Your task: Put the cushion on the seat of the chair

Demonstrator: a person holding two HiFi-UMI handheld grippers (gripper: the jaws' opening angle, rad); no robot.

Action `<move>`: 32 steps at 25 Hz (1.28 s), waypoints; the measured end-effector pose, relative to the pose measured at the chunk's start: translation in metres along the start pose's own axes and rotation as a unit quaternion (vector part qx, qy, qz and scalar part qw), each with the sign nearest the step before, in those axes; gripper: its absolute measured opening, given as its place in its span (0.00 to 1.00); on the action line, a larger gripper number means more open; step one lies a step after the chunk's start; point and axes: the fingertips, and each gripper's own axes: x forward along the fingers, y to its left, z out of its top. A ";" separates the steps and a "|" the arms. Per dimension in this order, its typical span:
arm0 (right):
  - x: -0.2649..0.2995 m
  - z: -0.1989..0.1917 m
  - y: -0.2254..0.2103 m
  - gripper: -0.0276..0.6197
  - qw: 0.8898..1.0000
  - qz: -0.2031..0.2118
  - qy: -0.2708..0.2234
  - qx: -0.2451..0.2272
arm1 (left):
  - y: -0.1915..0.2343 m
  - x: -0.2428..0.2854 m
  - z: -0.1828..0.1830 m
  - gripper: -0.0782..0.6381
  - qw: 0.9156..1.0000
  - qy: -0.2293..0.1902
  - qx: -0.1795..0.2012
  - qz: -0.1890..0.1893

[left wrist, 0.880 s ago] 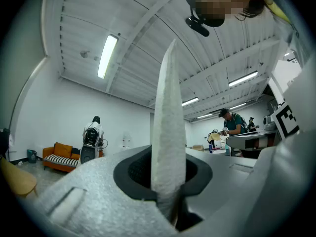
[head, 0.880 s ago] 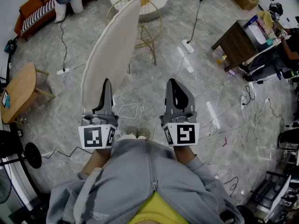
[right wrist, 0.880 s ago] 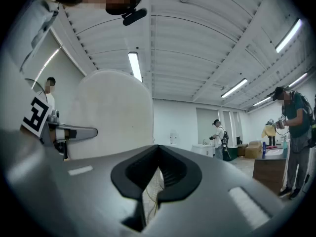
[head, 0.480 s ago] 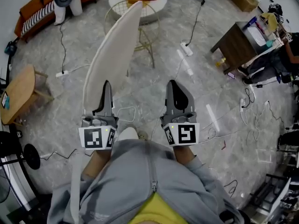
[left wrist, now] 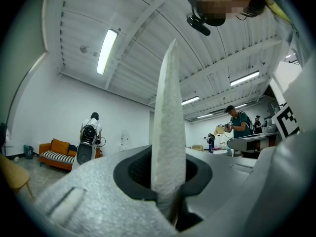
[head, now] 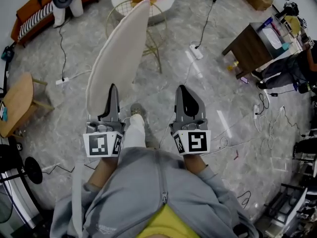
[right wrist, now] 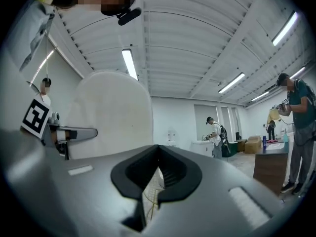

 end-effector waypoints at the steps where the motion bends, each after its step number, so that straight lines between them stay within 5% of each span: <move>1: 0.006 -0.004 -0.005 0.04 1.000 -0.002 0.002 0.000 | 0.002 0.008 -0.004 0.19 1.000 0.000 -0.002 0.002; 22: 0.317 -0.073 -0.077 0.04 0.999 -0.021 0.036 0.010 | 0.133 0.298 -0.077 0.19 0.999 0.038 -0.025 -0.029; 32: 0.396 -0.089 -0.098 0.04 0.998 -0.028 0.053 0.004 | 0.162 0.377 -0.098 0.19 0.997 0.044 -0.040 -0.044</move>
